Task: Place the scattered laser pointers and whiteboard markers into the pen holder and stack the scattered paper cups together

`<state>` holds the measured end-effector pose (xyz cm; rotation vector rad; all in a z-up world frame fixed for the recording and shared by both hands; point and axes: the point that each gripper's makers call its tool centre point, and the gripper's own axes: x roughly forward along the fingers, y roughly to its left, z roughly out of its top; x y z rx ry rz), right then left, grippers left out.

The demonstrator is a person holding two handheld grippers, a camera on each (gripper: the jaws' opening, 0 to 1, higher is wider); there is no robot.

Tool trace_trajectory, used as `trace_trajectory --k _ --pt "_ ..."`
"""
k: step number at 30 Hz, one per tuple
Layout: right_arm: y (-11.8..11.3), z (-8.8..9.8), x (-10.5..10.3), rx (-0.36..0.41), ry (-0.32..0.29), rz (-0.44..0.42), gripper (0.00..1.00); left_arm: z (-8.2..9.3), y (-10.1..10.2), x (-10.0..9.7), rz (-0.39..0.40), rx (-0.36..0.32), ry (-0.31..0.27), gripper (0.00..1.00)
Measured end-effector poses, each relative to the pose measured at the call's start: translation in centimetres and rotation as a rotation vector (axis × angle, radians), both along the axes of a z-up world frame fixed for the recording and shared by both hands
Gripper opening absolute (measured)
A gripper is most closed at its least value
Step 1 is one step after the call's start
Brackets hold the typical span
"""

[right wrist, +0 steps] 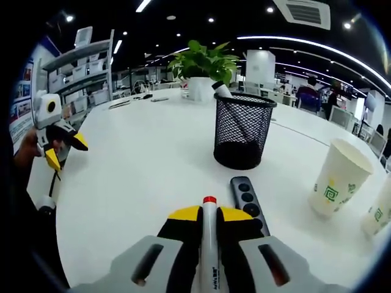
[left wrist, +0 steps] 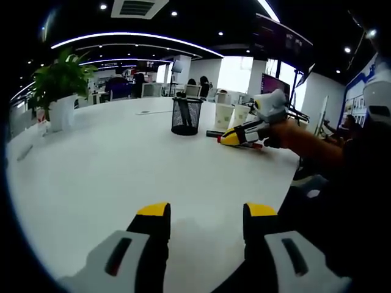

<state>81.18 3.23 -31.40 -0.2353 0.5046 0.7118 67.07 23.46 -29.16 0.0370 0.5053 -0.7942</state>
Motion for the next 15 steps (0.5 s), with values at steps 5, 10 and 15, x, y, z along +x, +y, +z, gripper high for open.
trace_trajectory --k 5,10,15 --pt "0.0 0.2 -0.2 0.005 -0.004 -0.003 0.14 0.1 0.0 0.0 0.001 0.0 0.001 0.49" --pt "0.1 0.8 -0.6 0.011 -0.015 -0.001 0.14 0.1 0.0 -0.1 0.0 0.002 0.001 0.49" --pt "0.1 1.4 -0.8 0.015 -0.027 0.001 0.14 0.3 -0.1 -0.1 -0.001 0.001 -0.001 0.49"
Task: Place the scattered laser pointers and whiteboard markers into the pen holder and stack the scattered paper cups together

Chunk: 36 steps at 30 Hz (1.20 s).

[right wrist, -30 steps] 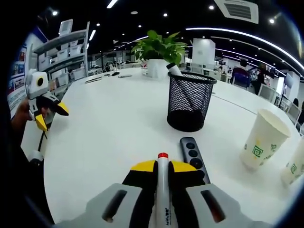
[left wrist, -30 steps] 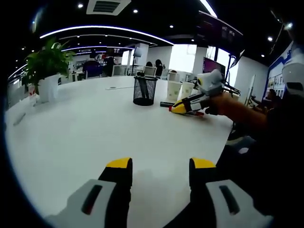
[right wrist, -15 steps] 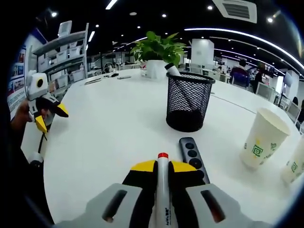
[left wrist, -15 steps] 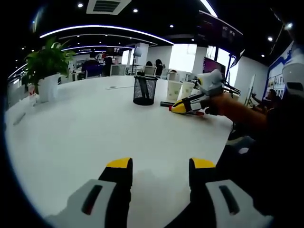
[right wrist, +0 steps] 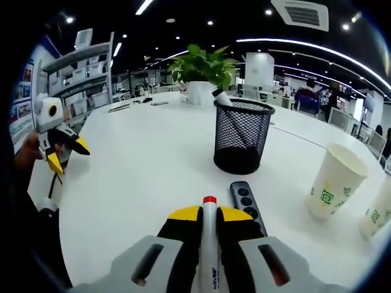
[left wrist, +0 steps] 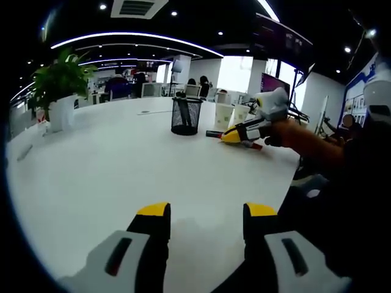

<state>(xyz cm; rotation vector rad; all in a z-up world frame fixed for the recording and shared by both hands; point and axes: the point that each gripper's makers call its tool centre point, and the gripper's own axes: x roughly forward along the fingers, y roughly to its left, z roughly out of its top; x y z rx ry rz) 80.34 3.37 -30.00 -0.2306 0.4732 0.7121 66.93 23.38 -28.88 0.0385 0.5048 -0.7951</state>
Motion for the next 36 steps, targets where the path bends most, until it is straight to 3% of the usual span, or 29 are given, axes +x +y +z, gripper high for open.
trace_trajectory --k 32,36 --pt "1.6 5.1 -1.7 0.065 -0.089 0.032 0.14 0.1 0.0 0.0 0.003 -0.002 -0.003 0.49" --pt "1.5 5.1 -1.2 0.072 -0.099 0.034 0.14 0.1 0.1 0.1 0.004 -0.004 -0.004 0.49"
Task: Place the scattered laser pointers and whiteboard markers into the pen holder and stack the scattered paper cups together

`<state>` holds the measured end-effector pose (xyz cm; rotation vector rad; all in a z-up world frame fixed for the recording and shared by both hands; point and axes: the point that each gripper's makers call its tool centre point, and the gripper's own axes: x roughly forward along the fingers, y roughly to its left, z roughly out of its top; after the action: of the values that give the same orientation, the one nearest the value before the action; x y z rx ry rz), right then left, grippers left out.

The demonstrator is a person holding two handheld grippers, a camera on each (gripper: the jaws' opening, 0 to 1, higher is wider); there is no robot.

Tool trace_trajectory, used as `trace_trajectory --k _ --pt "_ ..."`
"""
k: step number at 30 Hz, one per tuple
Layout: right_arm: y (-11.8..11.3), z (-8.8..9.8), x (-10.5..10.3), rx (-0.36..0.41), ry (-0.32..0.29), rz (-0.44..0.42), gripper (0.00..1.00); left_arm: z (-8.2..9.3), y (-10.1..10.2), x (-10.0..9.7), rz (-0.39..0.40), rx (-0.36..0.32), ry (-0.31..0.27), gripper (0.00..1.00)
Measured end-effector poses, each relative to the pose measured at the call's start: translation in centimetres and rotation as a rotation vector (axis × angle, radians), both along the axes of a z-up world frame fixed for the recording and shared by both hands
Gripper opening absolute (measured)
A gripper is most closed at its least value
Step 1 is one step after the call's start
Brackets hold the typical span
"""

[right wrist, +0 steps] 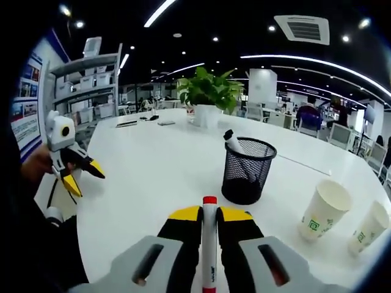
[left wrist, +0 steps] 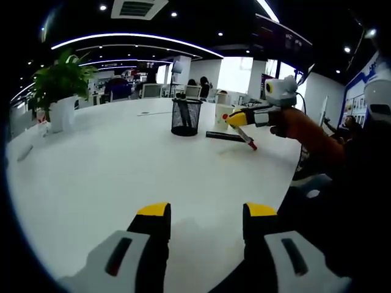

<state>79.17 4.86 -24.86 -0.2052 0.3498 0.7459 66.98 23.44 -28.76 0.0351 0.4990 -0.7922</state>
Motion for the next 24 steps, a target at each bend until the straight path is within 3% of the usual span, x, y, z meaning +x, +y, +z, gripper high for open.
trace_trajectory --k 24 --pt "-0.6 2.9 0.2 0.051 -0.063 -0.01 0.14 -0.1 -0.3 0.0 -0.002 0.006 0.006 0.48"
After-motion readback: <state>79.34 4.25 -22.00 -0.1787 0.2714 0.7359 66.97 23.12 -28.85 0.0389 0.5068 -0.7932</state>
